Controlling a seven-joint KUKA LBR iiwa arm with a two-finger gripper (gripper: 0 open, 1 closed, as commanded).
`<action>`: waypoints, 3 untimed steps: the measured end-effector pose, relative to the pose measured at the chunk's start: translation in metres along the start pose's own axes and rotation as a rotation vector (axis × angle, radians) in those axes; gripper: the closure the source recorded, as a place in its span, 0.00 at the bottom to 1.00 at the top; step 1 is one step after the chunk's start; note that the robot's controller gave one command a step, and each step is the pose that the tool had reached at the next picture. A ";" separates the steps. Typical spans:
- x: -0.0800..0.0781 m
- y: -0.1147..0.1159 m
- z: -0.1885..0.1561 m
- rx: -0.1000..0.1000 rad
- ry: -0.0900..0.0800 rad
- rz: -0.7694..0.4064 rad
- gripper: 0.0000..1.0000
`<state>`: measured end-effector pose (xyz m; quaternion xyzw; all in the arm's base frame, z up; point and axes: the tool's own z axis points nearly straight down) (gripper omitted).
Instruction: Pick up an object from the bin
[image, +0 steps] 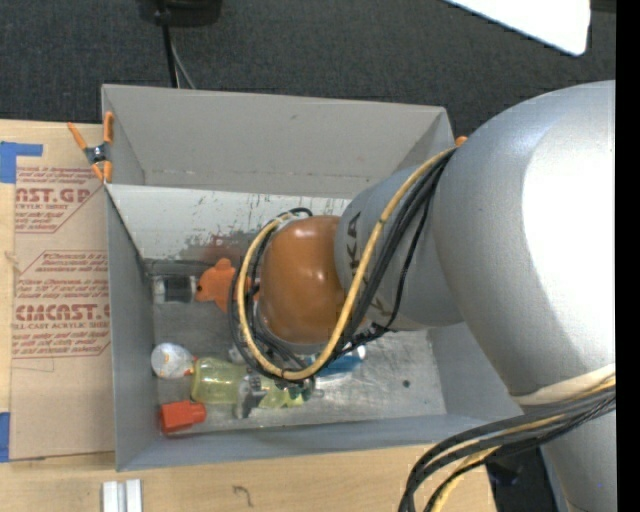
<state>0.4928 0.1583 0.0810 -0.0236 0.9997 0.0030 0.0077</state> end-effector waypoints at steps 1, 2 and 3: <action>0.001 0.000 -0.002 0.000 0.002 0.000 1.00; 0.002 0.000 -0.010 0.003 0.011 -0.002 1.00; 0.001 0.000 -0.015 0.004 0.013 -0.001 1.00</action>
Offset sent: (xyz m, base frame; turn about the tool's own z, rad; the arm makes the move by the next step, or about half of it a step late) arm -0.0001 0.0001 0.0128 -0.0001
